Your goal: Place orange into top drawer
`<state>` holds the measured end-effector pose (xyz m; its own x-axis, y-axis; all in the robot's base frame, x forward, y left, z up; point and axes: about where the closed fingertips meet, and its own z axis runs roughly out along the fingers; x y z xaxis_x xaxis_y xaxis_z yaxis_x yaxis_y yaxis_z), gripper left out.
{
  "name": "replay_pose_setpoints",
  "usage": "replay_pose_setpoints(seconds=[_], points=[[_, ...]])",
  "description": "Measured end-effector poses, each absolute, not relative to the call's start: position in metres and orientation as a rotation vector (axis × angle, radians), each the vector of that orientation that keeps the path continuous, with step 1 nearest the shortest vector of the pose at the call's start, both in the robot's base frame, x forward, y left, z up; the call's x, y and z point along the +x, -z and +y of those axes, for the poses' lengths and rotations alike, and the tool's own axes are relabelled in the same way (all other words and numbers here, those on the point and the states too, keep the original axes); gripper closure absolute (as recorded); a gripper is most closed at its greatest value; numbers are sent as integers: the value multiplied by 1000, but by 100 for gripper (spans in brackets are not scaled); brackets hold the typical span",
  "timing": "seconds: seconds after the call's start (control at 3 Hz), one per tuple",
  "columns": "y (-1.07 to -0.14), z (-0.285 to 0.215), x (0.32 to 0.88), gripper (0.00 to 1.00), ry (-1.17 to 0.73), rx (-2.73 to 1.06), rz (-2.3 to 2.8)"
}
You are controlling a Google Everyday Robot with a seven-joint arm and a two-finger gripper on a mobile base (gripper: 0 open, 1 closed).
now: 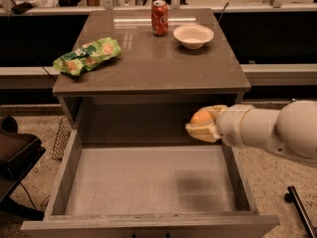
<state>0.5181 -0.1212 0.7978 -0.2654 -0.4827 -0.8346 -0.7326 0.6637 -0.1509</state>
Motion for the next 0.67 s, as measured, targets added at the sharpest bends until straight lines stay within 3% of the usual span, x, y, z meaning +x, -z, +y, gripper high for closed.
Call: replay_pose_setpoints(seconds=[0.67], points=[[-674,-45,527,100,-523,-967,1952]])
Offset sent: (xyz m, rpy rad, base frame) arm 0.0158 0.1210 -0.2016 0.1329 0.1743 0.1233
